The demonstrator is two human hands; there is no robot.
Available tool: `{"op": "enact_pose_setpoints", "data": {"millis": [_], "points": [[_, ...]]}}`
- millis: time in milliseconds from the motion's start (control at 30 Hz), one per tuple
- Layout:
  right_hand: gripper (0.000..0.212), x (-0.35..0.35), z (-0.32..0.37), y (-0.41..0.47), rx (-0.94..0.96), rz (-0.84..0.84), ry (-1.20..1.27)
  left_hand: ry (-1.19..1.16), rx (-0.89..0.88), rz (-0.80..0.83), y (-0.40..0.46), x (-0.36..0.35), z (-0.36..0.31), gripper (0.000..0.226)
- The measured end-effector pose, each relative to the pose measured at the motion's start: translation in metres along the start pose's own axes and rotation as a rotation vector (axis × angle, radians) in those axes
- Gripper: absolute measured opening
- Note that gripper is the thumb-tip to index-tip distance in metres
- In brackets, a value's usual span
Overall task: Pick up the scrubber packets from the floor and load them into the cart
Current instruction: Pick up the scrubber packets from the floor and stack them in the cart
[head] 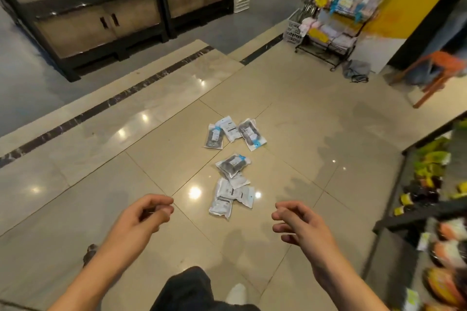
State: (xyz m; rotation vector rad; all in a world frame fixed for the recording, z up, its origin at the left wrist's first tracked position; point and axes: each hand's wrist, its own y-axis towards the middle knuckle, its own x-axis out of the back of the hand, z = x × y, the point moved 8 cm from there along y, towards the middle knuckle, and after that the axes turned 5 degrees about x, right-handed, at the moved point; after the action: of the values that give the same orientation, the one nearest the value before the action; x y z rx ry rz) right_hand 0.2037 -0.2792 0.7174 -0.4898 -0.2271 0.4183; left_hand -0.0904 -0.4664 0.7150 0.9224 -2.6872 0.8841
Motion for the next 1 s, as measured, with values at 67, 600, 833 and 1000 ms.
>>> {"op": "enact_pose_setpoints", "data": {"millis": [67,600,833,1000], "points": [[0.009,0.016,0.002,0.017,-0.014,-0.031,0.013,0.022,-0.001,0.018,0.017,-0.02,-0.017,0.024],[0.01,0.096,0.074,0.175,-0.132,-0.204,0.02,0.141,0.075,0.161,0.216,-0.145,-0.14,0.02],[0.01,0.139,0.098,0.273,-0.172,-0.159,0.04,0.148,0.101,0.138,0.289,-0.195,-0.201,0.03],[0.013,0.174,0.127,0.358,-0.142,-0.004,-0.039,0.083,0.13,-0.004,0.314,-0.242,-0.234,0.021]]}}
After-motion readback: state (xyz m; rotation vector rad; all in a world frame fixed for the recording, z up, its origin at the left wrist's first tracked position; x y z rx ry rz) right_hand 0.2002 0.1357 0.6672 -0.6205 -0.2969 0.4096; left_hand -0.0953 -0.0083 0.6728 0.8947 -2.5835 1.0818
